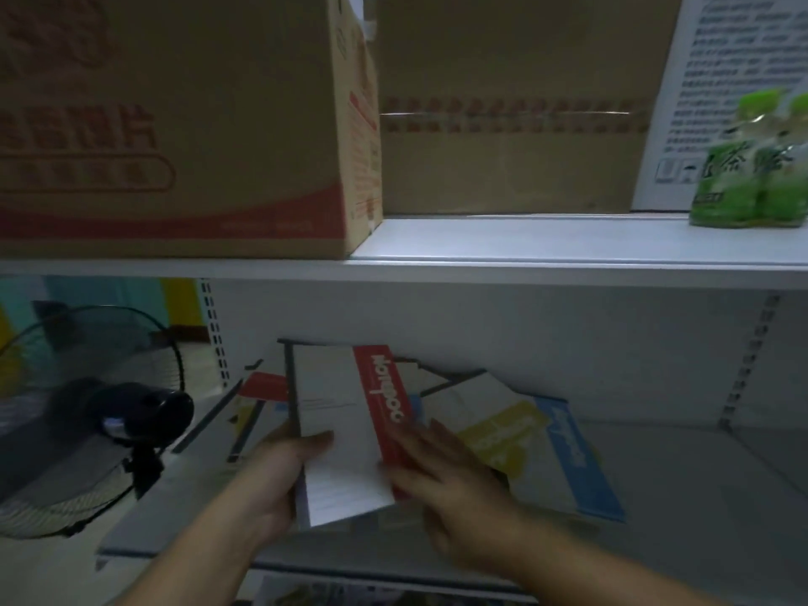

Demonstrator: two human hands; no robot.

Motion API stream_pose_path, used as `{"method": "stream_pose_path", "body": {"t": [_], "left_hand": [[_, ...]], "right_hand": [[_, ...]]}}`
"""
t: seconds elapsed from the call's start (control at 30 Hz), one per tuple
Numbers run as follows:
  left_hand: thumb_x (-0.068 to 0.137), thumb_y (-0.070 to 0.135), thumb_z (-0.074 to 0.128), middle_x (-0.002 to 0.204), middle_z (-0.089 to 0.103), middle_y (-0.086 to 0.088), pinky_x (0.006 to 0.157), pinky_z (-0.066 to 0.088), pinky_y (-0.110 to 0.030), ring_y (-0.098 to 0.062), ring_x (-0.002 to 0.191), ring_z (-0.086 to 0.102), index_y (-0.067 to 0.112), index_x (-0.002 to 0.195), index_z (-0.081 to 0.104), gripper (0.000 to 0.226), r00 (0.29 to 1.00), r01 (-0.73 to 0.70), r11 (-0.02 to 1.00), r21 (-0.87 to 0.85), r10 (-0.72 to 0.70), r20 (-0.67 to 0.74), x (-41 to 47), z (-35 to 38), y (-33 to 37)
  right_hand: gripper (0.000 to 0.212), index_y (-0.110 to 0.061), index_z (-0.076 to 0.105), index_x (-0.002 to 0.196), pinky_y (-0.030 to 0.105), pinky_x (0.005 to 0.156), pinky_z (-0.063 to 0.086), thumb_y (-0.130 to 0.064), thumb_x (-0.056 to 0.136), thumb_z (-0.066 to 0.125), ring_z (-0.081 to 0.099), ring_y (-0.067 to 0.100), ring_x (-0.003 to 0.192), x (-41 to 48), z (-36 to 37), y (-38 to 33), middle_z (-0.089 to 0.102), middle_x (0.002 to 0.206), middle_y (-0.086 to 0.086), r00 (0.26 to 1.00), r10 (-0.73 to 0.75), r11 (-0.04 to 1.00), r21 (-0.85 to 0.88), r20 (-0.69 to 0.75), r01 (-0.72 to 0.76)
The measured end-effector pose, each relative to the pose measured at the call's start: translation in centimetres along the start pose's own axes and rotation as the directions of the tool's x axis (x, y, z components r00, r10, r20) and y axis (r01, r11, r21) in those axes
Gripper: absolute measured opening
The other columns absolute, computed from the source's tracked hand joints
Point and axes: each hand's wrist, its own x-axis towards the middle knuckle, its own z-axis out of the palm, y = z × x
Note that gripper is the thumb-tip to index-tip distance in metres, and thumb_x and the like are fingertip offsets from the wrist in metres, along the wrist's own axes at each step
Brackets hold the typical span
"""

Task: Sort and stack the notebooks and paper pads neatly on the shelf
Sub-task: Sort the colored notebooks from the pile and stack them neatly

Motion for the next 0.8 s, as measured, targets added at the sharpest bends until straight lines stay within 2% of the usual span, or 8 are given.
{"method": "stream_pose_path", "body": {"t": [0.03,0.1,0.2,0.37,0.43,0.53,0.67,0.8], "left_hand": [[0.087,0.000,0.057,0.106,0.067,-0.020,0.082,0.051,-0.048,-0.039,0.097,0.062,0.013,0.109,0.060,0.026,0.996,-0.066,0.998,-0.005,0.066,-0.061,-0.1,-0.8,0.4],[0.088,-0.002,0.055,0.106,0.066,-0.018,0.085,0.049,-0.049,-0.037,0.098,0.061,0.016,0.104,0.060,0.025,0.976,-0.148,0.989,-0.008,0.145,-0.162,-0.6,-2.6,1.4],[0.090,-0.001,0.053,0.102,0.066,-0.015,0.075,0.050,-0.044,-0.037,0.094,0.061,0.016,0.108,0.057,0.026,0.950,-0.166,0.986,-0.030,0.152,-0.273,-1.4,-5.0,2.3],[0.092,0.006,0.053,0.108,0.066,-0.024,0.086,0.050,-0.053,-0.043,0.097,0.062,0.006,0.119,0.056,0.028,0.928,-0.086,0.996,-0.020,0.073,-0.366,-2.6,-7.2,2.2],[0.091,0.008,0.053,0.106,0.066,-0.026,0.081,0.052,-0.051,-0.044,0.095,0.062,0.007,0.118,0.056,0.027,0.916,-0.055,0.998,-0.012,0.046,-0.399,-3.1,-7.7,2.1],[0.090,0.007,0.053,0.103,0.065,-0.028,0.072,0.053,-0.048,-0.045,0.092,0.062,0.007,0.116,0.055,0.026,0.900,-0.032,0.999,-0.022,0.020,-0.436,-4.0,-8.4,1.8],[0.086,0.007,0.055,0.100,0.064,-0.032,0.073,0.053,-0.055,-0.048,0.089,0.062,0.005,0.113,0.054,0.027,0.886,0.024,1.000,0.002,-0.020,-0.464,-5.1,-9.0,1.6],[0.087,0.008,0.054,0.091,0.065,-0.031,0.067,0.053,-0.048,-0.045,0.081,0.062,0.000,0.111,0.054,0.025,0.890,0.083,0.996,0.026,-0.063,-0.452,-5.3,-9.1,1.4]], "right_hand": [[0.062,-0.024,0.042,0.138,0.037,0.117,0.016,-0.013,0.077,0.036,0.018,0.018,0.142,0.4,0.2,0.8,0.021,0.153,0.001,0.995,0.099,0.995,0.030,0.018,-0.099],[0.056,-0.023,0.029,0.146,0.029,0.118,0.002,-0.010,0.091,0.033,0.001,0.009,0.142,1.8,0.2,2.5,-0.004,0.149,-0.008,0.940,0.321,0.931,0.146,0.113,-0.335],[0.057,-0.019,0.021,0.148,0.027,0.119,0.008,-0.025,0.097,0.045,0.004,0.015,0.146,4.4,1.4,4.6,-0.005,0.155,-0.005,0.855,0.457,0.836,0.211,0.245,-0.507],[0.067,-0.020,0.019,0.149,0.038,0.120,0.005,-0.042,0.094,0.049,0.003,0.019,0.146,9.4,3.8,5.3,0.005,0.158,0.002,0.826,0.398,0.840,0.205,0.398,-0.503],[0.060,-0.017,0.032,0.144,0.040,0.116,0.019,-0.041,0.092,0.052,0.024,0.024,0.141,10.5,4.8,5.6,0.031,0.150,0.004,0.841,0.350,0.845,0.248,0.413,-0.473],[0.038,-0.015,0.056,0.122,0.034,0.093,0.046,-0.037,0.091,0.055,0.056,0.022,0.109,10.9,5.7,6.1,0.059,0.119,0.005,0.887,0.346,0.859,0.278,0.305,-0.431],[0.032,-0.014,0.064,0.102,0.033,0.080,0.050,-0.040,0.094,0.046,0.056,0.022,0.095,11.0,6.4,6.5,0.064,0.101,0.007,0.938,0.288,0.946,0.097,0.191,-0.310],[0.043,-0.011,0.069,0.089,0.031,0.072,0.048,-0.038,0.095,0.036,0.063,0.022,0.083,11.2,5.4,7.9,0.067,0.087,0.008,0.917,0.336,0.895,0.230,0.216,-0.382]]}}
